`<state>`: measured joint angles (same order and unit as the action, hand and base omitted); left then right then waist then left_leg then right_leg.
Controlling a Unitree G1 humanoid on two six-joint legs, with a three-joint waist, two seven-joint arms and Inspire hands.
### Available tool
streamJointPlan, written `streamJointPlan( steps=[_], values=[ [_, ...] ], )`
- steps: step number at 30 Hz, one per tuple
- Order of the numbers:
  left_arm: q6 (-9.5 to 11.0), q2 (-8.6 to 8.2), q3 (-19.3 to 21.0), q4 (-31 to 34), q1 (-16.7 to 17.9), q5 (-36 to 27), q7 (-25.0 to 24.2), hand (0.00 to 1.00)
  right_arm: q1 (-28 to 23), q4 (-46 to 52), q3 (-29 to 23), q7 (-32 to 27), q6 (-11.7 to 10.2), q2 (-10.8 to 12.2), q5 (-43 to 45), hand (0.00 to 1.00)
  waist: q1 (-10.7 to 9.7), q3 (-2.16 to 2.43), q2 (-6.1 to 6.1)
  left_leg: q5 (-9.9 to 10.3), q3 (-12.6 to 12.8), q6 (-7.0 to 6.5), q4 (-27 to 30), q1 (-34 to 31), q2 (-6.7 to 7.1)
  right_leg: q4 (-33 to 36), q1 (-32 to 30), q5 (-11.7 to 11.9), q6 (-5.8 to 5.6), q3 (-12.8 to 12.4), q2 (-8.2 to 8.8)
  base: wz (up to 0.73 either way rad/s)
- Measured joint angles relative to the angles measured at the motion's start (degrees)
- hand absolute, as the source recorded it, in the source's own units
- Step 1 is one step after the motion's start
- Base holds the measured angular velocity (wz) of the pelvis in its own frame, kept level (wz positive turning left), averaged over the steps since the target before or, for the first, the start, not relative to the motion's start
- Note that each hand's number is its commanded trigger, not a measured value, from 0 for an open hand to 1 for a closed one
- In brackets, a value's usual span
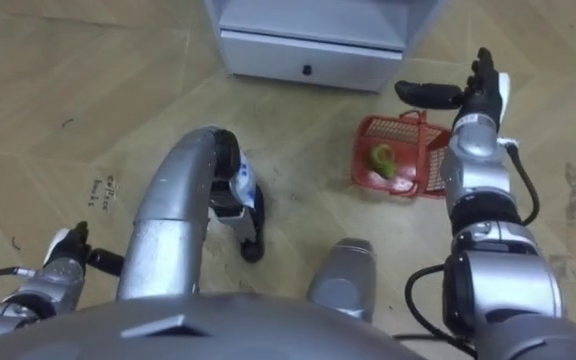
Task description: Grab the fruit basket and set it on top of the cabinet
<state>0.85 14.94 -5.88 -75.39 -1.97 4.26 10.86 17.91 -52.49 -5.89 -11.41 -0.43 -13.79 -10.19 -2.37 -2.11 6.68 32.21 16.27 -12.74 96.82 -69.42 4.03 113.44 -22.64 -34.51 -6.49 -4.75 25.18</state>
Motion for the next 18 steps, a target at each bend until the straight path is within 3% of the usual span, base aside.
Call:
streamJointPlan(
  steps=[2, 7, 11, 14, 18],
  values=[
    [0.35, 0.21, -0.14, -0.03, 1.21, -0.26, 0.01, 0.0, -0.09, 0.0, 0.01, -0.09, 0.1, 0.02, -0.14, 0.0, -0.84, -0.16, 0.94, 0.05, 0.31, 0.32, 1.46, -0.87, 0.72, 2.58, 0.0, -0.08, 0.07, -0.19, 0.88, 0.22],
    [1.23, -0.48, -3.66, -0.65, 2.63, -0.21, -0.25, 0.0, -0.02, 0.48, 0.14, -0.96, 0.12, 0.04, 0.48, 0.0, -1.96, 0.02, 2.52, -0.32, 0.27, 1.62, 3.41, -2.28, 0.49, 6.6, -0.28, -1.1, -0.07, -0.79, 0.38, 0.07],
    [1.6, -0.48, -5.56, -1.26, 2.94, -0.21, -0.29, 0.0, -0.02, 0.87, 0.3, -0.96, 0.33, 0.04, 0.53, 0.0, -1.93, 0.0, 2.86, -0.74, -0.17, 3.05, 3.77, -2.85, 0.27, 8.1, -0.5, -1.95, 0.06, -0.39, 0.32, 0.02],
    [1.55, -0.44, -6.29, -2.32, 3.21, -0.23, -0.28, 0.0, 0.0, 1.75, 1.71, -1.08, 0.51, 0.24, 0.7, 0.0, -1.78, 0.02, 2.82, -1.17, -0.85, 4.02, 4.38, -3.62, -0.55, 9.77, -1.07, -2.52, 0.2, -0.73, -1.17, 0.0],
    [1.17, -0.54, -9.07, -2.43, 3.7, -0.16, -0.4, 0.0, 0.29, 2.17, 4.13, -1.14, 0.49, 0.34, 1.79, 0.0, -1.61, 0.01, 2.84, -1.58, -1.45, 6.7, 5.7, -4.92, -1.32, 13.28, -1.7, -3.92, 1.13, -2.2, -2.93, 0.0]
  ],
)
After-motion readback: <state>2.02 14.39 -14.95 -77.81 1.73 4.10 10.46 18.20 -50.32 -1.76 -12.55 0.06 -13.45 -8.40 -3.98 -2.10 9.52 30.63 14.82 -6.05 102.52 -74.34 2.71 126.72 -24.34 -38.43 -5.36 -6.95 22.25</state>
